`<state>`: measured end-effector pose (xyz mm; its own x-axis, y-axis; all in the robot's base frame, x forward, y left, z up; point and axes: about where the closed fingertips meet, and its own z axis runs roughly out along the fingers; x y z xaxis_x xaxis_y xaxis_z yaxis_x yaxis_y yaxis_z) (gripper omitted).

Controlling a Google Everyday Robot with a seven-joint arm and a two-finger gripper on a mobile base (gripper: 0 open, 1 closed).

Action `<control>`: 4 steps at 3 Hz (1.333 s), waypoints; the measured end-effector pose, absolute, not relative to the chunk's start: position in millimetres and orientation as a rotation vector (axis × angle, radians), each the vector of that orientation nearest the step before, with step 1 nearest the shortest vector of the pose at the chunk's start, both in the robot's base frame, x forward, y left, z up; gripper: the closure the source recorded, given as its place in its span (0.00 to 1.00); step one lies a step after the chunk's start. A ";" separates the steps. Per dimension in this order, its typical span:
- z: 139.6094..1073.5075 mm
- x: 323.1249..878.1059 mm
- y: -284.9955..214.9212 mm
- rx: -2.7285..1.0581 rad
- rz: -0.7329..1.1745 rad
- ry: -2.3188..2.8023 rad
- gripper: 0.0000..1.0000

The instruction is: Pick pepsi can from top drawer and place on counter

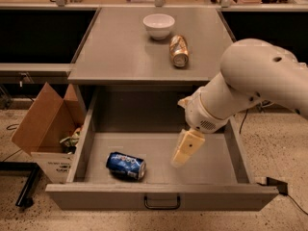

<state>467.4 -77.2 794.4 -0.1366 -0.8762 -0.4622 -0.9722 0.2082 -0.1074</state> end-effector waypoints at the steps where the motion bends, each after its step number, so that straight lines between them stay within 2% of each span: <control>1: 764.5 486.2 -50.1 -1.727 0.330 2.042 0.00; 4: 696.3 507.2 21.6 -1.726 0.308 2.063 0.00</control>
Offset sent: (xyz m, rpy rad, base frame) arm 0.0497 0.0846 -0.0828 0.0328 -0.0083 0.0146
